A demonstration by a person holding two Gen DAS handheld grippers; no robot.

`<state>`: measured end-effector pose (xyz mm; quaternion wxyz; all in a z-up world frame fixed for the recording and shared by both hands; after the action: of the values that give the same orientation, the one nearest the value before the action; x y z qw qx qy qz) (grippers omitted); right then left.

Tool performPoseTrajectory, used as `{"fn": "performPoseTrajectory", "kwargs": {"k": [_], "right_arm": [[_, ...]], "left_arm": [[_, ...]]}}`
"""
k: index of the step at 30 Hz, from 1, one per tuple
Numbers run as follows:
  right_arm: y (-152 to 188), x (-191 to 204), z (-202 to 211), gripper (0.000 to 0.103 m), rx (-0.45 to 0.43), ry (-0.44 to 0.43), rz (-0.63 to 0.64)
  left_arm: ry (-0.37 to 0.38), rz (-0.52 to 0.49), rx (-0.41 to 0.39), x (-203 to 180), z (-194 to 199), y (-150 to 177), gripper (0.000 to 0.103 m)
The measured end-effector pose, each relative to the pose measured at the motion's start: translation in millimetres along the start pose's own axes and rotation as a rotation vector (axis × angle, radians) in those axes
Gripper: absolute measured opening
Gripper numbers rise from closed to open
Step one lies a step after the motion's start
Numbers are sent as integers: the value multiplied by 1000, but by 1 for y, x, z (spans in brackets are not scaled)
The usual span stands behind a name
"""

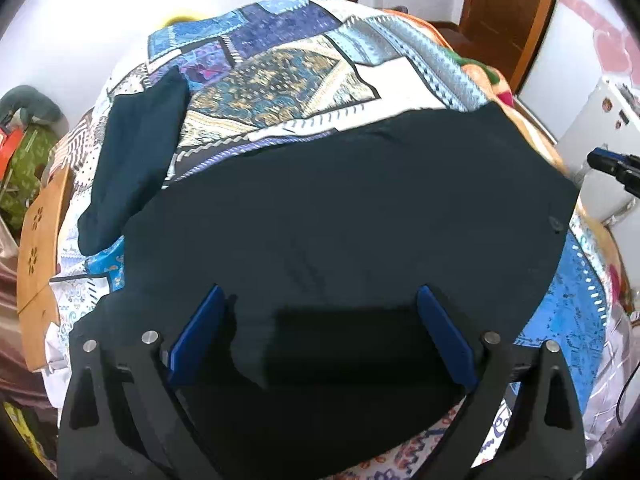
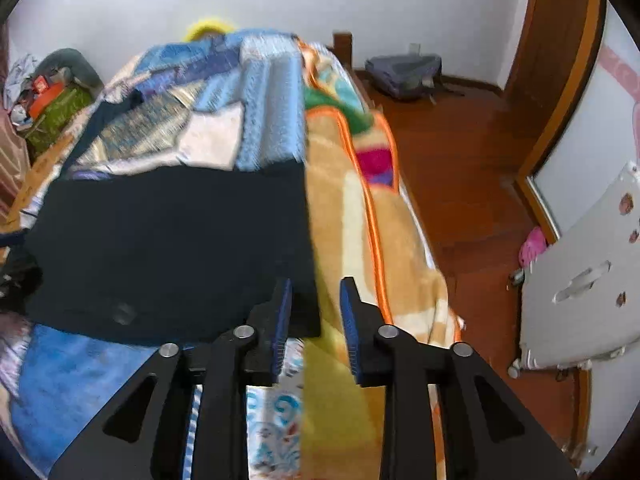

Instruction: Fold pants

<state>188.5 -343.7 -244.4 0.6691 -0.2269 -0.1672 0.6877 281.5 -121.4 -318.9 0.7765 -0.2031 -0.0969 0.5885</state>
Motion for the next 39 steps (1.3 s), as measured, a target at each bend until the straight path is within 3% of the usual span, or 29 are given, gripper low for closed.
{"fn": "performPoseTrajectory", "kwargs": {"k": [2, 5, 9, 12, 17, 23, 30, 37, 38, 39], "right_arm": [[-16, 15, 17, 43, -62, -22, 16], [-41, 51, 40, 45, -137, -69, 66], [-66, 115, 55, 47, -194, -167, 141], [-79, 170, 57, 52, -210, -238, 214], [-84, 259, 42, 52, -184, -327, 355], [-74, 353, 11, 52, -101, -386, 539], [-58, 435, -37, 52, 50, -437, 682], [-36, 480, -79, 52, 194, -437, 804], [-34, 483, -79, 49, 188, -437, 822], [-32, 486, -79, 30, 172, -441, 836]], "left_arm": [[-7, 18, -42, 11, 15, -5, 98], [-37, 49, -115, 36, 44, -11, 98], [-108, 120, -206, 96, 88, -10, 99], [-180, 180, -231, 150, 109, 4, 100], [-263, 287, -199, 235, 120, 43, 100], [-298, 406, -69, 311, 91, 110, 100], [-255, 428, 80, 327, 34, 163, 100], [-234, 369, 94, 310, 13, 179, 101], [-234, 359, 94, 309, 13, 180, 101], [-233, 349, 92, 308, 14, 180, 101]]}}
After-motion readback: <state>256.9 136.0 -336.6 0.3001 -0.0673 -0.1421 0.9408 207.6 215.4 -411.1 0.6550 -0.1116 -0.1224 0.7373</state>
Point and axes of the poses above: each gripper's, at about its wrist camera, not at the fingertips, and z roughly against the way its jaws point, x to its left, y to its underside, the point moved 9 cm from there along -z, roughly the way its jaws point, and after that the axes turned 10 degrees about y, right-handed, at the moved point
